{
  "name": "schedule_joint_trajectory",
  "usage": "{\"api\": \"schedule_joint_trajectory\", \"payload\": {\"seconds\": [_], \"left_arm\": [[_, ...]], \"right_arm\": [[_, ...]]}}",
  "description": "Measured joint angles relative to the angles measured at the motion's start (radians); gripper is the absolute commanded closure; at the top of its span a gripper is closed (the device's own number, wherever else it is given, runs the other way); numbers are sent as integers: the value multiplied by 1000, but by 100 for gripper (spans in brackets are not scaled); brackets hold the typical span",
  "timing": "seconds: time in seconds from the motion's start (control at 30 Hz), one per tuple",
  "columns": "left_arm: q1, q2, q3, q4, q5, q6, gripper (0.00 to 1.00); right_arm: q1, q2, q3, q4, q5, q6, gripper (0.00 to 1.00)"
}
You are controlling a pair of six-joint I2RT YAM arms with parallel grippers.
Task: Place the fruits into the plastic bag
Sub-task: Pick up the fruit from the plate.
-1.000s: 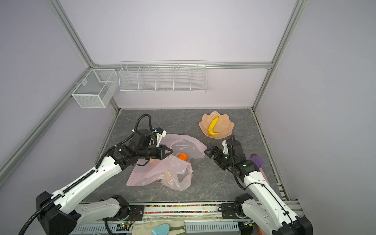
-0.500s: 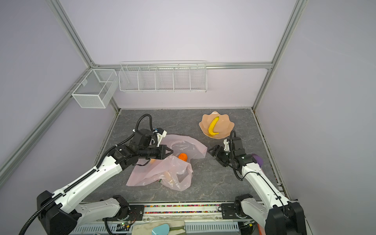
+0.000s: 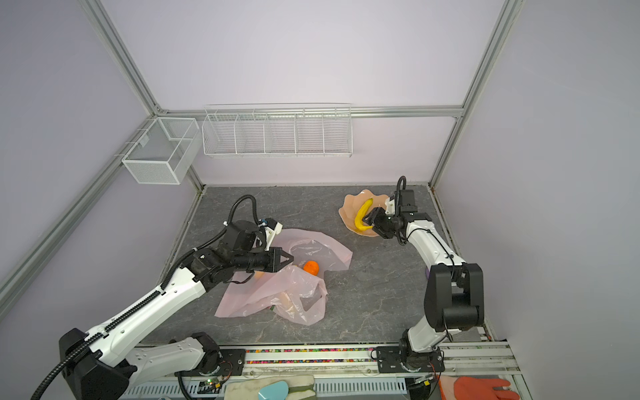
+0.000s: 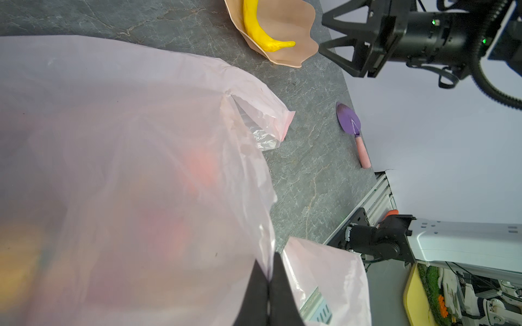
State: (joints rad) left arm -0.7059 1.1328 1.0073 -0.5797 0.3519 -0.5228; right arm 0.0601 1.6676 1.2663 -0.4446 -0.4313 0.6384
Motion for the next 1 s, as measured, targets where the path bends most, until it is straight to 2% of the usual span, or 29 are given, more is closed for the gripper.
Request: {"api": "schedule_joint_trajectory", "payload": {"seconds": [0.3,1.0], "left_arm": [[0,-26,-12,-13,-15,-14,100],[0,-19,-13,-18,-16,-15,100]], "right_arm": [[-9,278,248,-57,26,-60,42],[27,541,407,-64,23,-58,41]]}}
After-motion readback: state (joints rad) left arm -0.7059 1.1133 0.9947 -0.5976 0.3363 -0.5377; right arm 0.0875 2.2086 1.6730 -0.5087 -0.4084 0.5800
